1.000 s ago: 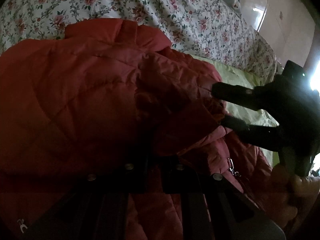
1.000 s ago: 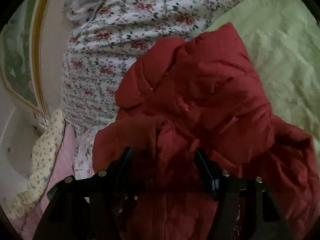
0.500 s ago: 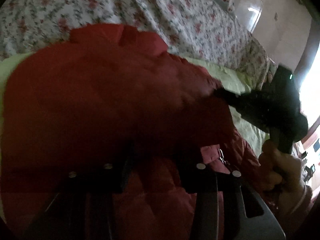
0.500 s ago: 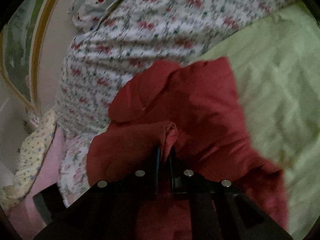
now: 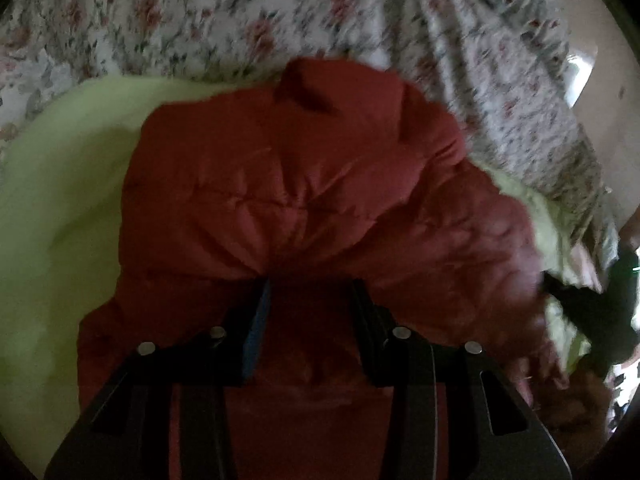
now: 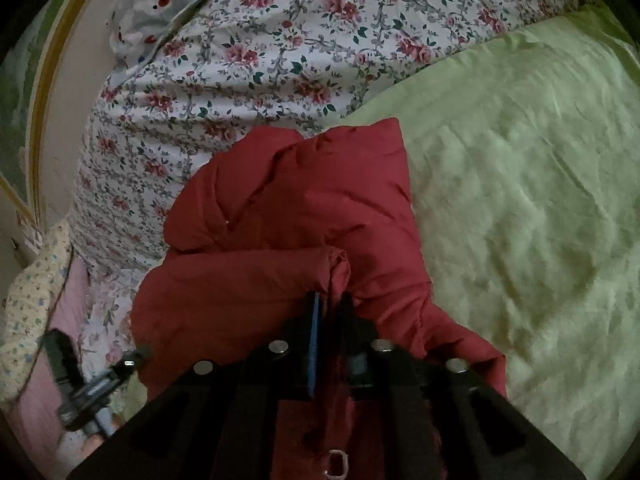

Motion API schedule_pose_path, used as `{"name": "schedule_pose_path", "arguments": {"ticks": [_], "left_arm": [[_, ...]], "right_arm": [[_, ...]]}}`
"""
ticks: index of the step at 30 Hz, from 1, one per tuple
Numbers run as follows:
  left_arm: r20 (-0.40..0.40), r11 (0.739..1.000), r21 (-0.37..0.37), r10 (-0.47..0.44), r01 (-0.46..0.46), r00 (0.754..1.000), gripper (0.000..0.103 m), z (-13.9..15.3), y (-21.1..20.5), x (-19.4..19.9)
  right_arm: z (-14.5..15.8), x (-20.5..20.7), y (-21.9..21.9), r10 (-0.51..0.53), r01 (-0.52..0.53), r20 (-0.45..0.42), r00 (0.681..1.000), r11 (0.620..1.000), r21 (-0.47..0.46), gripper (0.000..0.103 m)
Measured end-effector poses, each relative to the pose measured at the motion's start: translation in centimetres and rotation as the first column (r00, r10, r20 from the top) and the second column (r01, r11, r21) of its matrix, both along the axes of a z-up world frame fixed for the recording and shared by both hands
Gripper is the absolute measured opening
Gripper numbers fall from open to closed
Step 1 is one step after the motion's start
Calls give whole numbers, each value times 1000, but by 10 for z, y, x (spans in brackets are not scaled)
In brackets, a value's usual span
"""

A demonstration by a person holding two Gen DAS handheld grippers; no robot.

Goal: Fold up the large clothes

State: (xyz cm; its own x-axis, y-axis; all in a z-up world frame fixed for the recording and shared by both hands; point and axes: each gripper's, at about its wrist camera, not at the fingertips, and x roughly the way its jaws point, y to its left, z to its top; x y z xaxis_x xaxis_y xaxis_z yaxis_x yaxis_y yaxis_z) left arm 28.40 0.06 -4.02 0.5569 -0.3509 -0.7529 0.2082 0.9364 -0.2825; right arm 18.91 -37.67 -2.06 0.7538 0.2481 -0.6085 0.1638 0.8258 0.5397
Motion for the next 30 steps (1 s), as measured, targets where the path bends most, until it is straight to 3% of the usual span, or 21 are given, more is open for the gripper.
{"name": "schedule_pose_path", "arguments": {"ticks": [4, 7, 12, 14, 16, 19, 23, 30], "left_arm": [[5, 1000, 18, 21, -21, 1000, 37, -6, 0, 1], [14, 998, 46, 37, -37, 999, 38, -5, -7, 0], [18, 998, 55, 40, -41, 999, 38, -7, -7, -1], [23, 998, 55, 26, -27, 999, 38, -6, -4, -2], [26, 999, 52, 13, -14, 1000, 38, -6, -3, -3], [21, 999, 45, 8, -9, 1000, 37, -4, -1, -6], [47, 999, -9, 34, -34, 998, 37, 5, 8, -17], [22, 999, 49, 22, -23, 1000, 38, -12, 4, -13]], "right_arm": [[31, -20, 6, -45, 53, 76, 996, 993, -107, 30], [51, -29, 28, 19, 6, 140, 990, 984, -176, 41], [38, -9, 81, 207, -184, 51, 977, 939, -291, 41], [22, 5, 95, 219, -213, -25, 975, 911, -352, 39], [4, 17, 90, 159, -187, -103, 982, 904, -385, 39], [-15, 26, 70, 132, -167, -133, 982, 936, -309, 35], [-17, 31, 65, 124, -161, -141, 982, 941, -297, 33], [-19, 30, 68, 126, -162, -134, 983, 938, -305, 34]]}}
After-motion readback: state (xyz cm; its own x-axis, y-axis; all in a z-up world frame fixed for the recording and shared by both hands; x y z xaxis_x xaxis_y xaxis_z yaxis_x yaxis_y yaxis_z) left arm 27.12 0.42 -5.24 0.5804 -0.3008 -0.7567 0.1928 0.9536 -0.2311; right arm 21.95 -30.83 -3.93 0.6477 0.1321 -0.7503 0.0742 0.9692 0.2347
